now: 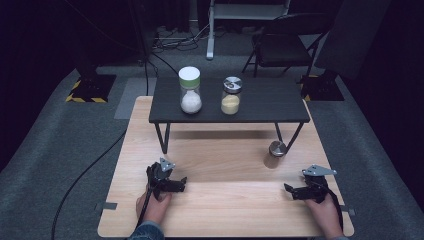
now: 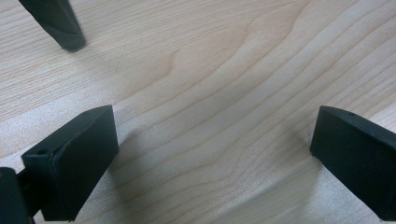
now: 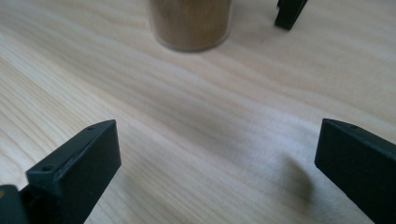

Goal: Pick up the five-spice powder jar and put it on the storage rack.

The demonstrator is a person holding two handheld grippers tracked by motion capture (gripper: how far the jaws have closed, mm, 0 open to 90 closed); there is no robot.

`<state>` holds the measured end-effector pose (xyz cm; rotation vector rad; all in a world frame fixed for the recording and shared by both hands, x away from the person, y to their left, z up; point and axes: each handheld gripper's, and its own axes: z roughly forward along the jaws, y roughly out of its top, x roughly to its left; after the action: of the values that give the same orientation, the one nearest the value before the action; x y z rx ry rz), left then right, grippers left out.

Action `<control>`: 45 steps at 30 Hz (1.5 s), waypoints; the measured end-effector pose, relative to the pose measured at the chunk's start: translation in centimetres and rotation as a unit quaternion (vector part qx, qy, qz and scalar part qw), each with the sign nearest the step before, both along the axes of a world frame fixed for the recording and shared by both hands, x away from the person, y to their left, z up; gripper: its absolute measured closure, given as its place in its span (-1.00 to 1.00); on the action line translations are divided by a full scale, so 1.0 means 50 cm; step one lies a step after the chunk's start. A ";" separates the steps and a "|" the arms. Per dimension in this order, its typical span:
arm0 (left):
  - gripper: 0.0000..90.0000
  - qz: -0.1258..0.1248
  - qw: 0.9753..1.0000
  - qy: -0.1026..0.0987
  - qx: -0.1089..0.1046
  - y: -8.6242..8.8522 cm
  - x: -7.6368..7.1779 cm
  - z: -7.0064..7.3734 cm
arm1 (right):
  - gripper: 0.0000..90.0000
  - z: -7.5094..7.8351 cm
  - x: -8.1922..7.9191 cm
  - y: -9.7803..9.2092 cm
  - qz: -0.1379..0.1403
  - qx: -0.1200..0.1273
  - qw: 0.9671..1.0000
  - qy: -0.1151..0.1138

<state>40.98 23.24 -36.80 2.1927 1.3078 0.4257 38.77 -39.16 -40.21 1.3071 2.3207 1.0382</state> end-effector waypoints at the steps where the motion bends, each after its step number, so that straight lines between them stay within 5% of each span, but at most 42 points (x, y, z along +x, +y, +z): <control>1: -0.98 0.000 1.000 0.000 0.000 0.000 0.000 0.000 | -1.00 0.002 -0.003 -0.001 -0.002 0.003 1.000 -0.005; 8: -0.98 0.000 1.000 0.000 0.000 0.000 0.000 0.000 | -1.00 0.014 -0.048 -0.003 -0.006 0.023 0.996 -0.081; 10: -0.98 0.000 1.000 0.000 0.000 0.000 0.000 0.000 | -1.00 0.015 -0.064 -0.004 -0.009 0.030 0.993 -0.110; 20: -0.98 0.000 1.000 0.000 0.000 0.000 0.000 0.000 | -1.00 0.009 -0.105 -0.012 -0.020 0.047 0.981 -0.186; 45: -0.98 0.003 1.000 0.000 0.001 -0.002 0.000 0.000 | -0.94 0.012 -0.046 0.003 -0.025 0.079 0.986 -0.142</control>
<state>40.97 23.11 -36.79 2.1906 1.3152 0.4299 36.48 -39.01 -39.59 1.1763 2.0205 1.3207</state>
